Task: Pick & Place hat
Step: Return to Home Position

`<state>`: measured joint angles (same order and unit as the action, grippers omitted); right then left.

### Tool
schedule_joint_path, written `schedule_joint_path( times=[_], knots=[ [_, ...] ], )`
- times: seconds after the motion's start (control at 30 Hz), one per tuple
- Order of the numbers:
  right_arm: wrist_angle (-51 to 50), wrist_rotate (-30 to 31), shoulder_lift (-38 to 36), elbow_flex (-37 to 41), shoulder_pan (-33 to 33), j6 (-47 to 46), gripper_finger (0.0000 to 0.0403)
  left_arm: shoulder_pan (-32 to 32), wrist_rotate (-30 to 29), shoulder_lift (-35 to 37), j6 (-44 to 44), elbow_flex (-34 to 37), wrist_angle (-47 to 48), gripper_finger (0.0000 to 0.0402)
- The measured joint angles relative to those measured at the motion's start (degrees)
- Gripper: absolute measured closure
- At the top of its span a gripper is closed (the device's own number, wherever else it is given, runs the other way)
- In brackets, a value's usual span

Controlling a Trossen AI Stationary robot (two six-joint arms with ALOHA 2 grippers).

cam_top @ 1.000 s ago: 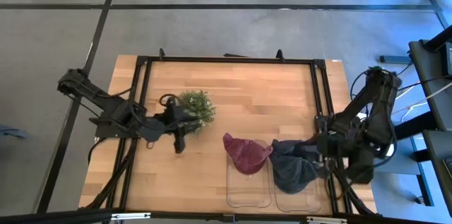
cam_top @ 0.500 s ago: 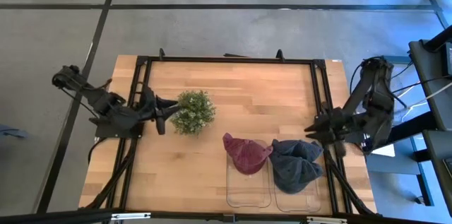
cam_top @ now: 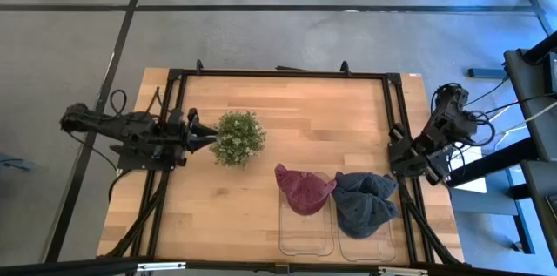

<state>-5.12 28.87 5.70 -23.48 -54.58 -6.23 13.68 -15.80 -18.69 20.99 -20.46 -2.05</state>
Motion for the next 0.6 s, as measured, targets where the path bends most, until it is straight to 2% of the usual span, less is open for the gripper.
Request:
schedule_joint_path(
  times=[0.13, 0.23, 0.4, 0.6],
  knots=[
    [0.74, -0.41, -5.66, 4.21, 0.82, 2.04, 0.0309, -2.34, 0.15, 5.74, -0.74, 4.42, -0.89, 0.0288],
    [1.8, -0.42, -5.52, 6.45, 1.6, 1.88, 0.0309, -3.7, -0.59, 8.19, -0.81, 7.76, -0.69, 0.0288],
    [5.75, 0.91, -5.58, 10.33, 3.45, 3.88, 0.0309, -5.68, 2.57, 11.24, 2.62, 13.06, -0.92, 0.0288],
    [11.64, -1.79, -5.61, 12.75, 7.26, 6.39, 0.0309, -8.64, 5.85, 14.7, 3.76, 16.86, -1.13, 0.0287]
  ],
)
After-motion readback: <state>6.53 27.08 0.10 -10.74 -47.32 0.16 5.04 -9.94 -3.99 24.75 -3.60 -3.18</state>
